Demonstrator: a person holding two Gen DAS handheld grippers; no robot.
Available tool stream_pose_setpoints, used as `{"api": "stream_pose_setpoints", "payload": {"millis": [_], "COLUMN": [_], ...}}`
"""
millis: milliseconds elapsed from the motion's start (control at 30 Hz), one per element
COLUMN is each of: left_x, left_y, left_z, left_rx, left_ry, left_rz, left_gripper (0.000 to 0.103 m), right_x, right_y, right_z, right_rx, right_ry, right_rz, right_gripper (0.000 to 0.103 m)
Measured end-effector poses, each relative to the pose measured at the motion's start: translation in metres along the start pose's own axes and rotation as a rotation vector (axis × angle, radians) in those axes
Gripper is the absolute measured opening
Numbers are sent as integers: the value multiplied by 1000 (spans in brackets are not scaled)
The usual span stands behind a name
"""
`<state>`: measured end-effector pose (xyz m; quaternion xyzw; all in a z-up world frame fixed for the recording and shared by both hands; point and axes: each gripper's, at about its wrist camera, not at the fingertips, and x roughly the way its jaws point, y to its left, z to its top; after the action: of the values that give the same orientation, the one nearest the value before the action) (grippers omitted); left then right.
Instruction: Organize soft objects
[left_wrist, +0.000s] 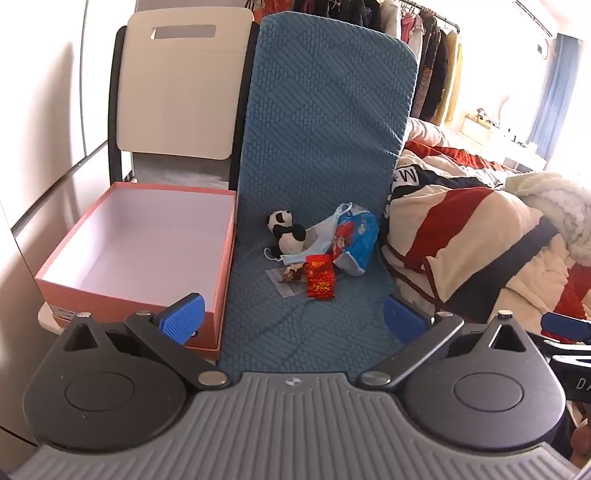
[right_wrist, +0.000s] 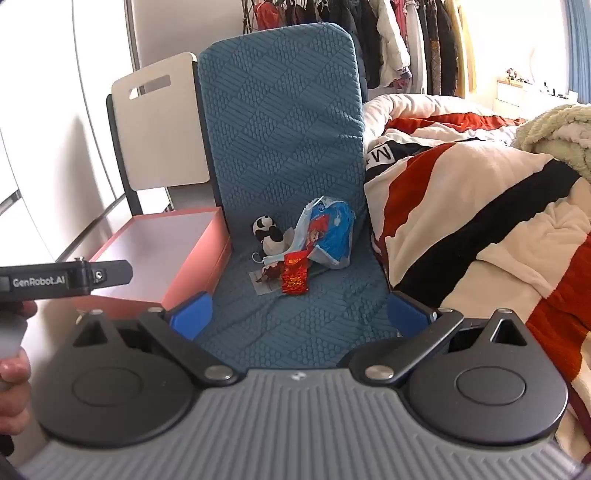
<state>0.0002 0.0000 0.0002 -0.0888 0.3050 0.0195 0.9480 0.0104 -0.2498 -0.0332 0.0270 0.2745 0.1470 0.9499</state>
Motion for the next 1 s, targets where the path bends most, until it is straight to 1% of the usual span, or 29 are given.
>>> {"api": "stream_pose_setpoints", "payload": {"millis": [167, 200, 333, 367, 600, 700, 933, 1000], "left_x": [-1, -1, -7, 1, 5, 5, 17, 19], "left_y": [-3, -3, 0, -3, -5, -8, -20, -20], "left_z": [0, -4, -6, -1, -1, -1, -6, -6], "left_rx": [15, -3, -6, -2, 6, 2, 51, 46], "left_ry": [2, -4, -9, 6, 17, 5, 43, 43], "left_rz": [-18, 3, -11, -3, -16, -24, -17, -22], "left_gripper": [103, 103, 103, 103, 103, 103, 103, 103], "right_x": [2, 3, 0, -2, 2, 5, 8, 9], "right_y": [-3, -3, 0, 1, -3, -8, -22, -25], "right_z": [-1, 0, -1, -1, -3, -6, -12, -14], "right_rx": [3, -1, -5, -6, -12, -5, 7, 6], "right_ry": [-6, -5, -8, -5, 1, 1, 1, -2], "right_rz": [3, 4, -4, -5, -13, -23, -22, -25], "right_gripper": [103, 103, 103, 103, 103, 103, 103, 103]}}
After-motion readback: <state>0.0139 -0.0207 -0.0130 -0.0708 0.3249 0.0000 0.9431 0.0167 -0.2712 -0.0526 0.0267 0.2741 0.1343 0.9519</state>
